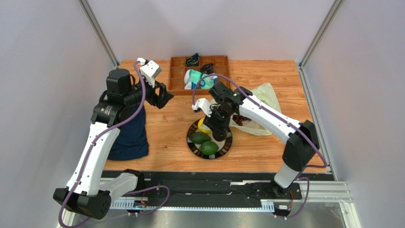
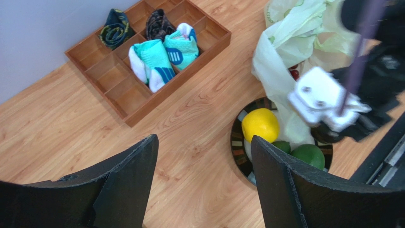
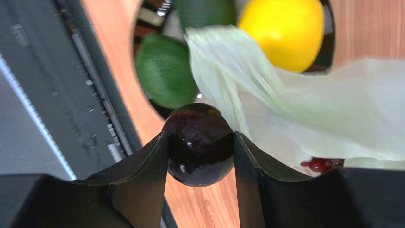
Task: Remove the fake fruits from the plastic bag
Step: Place the fake fruit on the plate, then adjust the plastic bag at the center of the board.
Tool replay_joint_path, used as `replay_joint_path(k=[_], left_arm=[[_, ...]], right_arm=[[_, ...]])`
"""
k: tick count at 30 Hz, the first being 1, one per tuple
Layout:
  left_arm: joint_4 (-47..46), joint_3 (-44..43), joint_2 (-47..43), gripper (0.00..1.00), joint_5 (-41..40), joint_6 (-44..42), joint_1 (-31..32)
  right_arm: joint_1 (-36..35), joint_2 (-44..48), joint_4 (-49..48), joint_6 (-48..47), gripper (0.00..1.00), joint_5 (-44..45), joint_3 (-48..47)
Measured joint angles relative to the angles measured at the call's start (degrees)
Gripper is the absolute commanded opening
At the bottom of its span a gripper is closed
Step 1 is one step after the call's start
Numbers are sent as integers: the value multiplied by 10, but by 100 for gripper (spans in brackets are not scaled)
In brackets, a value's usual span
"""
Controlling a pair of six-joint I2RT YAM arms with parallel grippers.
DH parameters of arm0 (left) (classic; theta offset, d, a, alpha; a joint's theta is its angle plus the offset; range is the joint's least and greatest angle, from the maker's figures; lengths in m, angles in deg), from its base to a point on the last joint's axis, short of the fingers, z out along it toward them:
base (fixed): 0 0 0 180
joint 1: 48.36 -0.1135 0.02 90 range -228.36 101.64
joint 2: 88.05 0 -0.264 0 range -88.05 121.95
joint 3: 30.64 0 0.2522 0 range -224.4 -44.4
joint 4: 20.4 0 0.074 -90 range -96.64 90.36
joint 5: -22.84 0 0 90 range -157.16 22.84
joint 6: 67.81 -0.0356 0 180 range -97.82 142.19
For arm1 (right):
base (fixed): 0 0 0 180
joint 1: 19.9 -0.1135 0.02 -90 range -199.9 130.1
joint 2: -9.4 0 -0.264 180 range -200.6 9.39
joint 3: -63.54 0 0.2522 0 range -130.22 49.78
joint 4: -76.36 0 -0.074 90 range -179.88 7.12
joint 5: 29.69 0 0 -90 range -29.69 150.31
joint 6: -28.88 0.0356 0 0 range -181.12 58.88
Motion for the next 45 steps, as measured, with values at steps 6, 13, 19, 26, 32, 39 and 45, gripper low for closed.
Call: replay_joint_path(k=[6,13,19,26,32,39,45], left_arm=[[0,0,7,79,27,0,-4],[0,0,34,79,47,4,-11],[-1,-3,62,78,64,11,-11],[-11,-29,105,78,87,28,-9],[-19,-46,142,80,110,28,38],[-22,-49,226,82,125,30,163],[-26,-30,275,82,72,43,188]], right_arm=[[45,-79,-47,5,35,39,-2],[57,-119,-98,12,40,60,-4],[54,-136,-119,37,75,59,-4],[70,-103,-85,54,86,47,-6],[130,54,17,46,84,0,-14],[189,214,41,42,74,5,17],[247,164,19,58,63,29,59]])
